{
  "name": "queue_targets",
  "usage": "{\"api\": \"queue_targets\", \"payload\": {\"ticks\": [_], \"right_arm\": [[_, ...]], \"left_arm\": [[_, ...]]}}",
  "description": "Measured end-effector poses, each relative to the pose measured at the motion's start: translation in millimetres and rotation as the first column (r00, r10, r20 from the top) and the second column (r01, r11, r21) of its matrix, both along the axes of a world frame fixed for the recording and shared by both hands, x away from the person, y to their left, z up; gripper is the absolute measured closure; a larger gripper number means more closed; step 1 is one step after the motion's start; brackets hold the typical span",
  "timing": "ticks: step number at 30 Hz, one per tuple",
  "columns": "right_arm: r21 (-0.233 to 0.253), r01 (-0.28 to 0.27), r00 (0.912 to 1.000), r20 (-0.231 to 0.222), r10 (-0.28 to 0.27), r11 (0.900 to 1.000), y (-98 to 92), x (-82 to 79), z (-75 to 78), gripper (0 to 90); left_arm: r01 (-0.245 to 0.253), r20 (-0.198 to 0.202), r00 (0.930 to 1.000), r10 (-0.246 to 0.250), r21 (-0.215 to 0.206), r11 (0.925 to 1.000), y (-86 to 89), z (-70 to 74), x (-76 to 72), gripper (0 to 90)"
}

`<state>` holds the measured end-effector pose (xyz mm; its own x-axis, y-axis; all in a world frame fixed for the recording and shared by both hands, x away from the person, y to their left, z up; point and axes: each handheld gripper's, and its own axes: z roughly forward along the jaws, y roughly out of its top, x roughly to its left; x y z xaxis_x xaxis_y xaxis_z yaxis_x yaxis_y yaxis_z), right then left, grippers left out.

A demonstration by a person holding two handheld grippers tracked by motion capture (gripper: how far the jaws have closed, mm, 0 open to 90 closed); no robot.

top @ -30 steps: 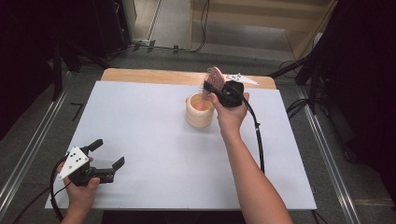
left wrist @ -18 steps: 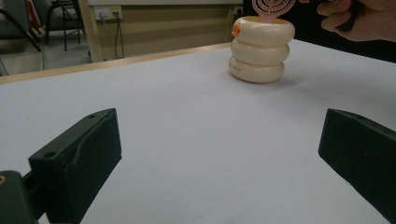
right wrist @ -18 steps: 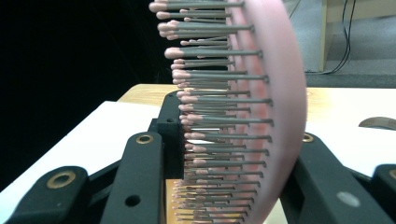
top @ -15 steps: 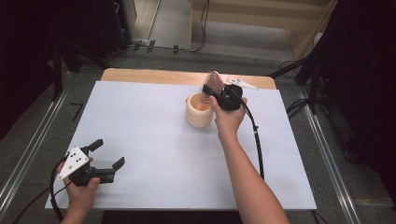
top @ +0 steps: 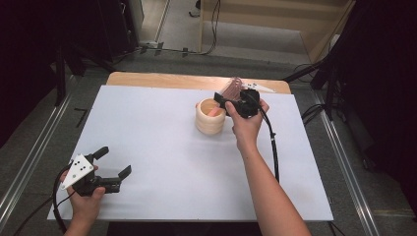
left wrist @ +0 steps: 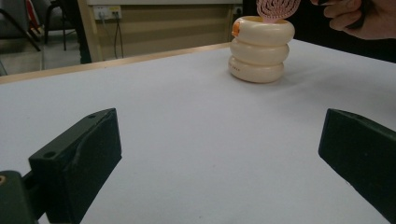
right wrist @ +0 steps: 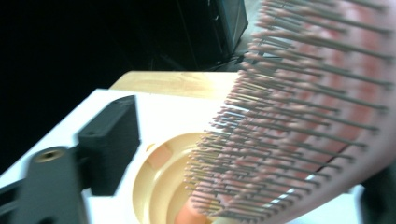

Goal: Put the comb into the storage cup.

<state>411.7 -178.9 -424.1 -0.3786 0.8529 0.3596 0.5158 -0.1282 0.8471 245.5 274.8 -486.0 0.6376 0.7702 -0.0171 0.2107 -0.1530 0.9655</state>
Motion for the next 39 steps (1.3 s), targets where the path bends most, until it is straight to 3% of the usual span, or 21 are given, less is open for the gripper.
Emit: {"api": "queue_targets", "payload": {"ticks": [7,9,18,39], "right_arm": [[-0.056,-0.037,0.9991,0.02,0.038,0.998,0.5,-6.8,5.6,7.4],[-0.062,-0.059,0.9977,0.029,0.061,0.996,-0.7,-9.3,6.5,0.0],[-0.091,-0.058,0.9947,0.079,0.065,0.994,-7.6,-24.6,14.6,0.0],[-0.13,-0.072,0.9885,0.122,0.088,0.989,-19.8,-54.3,16.6,0.0]], "left_arm": [[-0.002,-0.001,1.0,0.002,0.001,1.0,-0.3,0.0,-0.1,0.0],[-0.002,-0.001,1.0,0.002,0.001,1.0,-0.3,0.0,-0.1,0.0],[0.0,0.001,1.0,0.0,-0.001,1.0,-0.7,-0.2,0.0,0.0],[0.001,0.002,1.0,-0.001,0.001,1.0,-0.8,-0.2,-0.2,0.0]]}}
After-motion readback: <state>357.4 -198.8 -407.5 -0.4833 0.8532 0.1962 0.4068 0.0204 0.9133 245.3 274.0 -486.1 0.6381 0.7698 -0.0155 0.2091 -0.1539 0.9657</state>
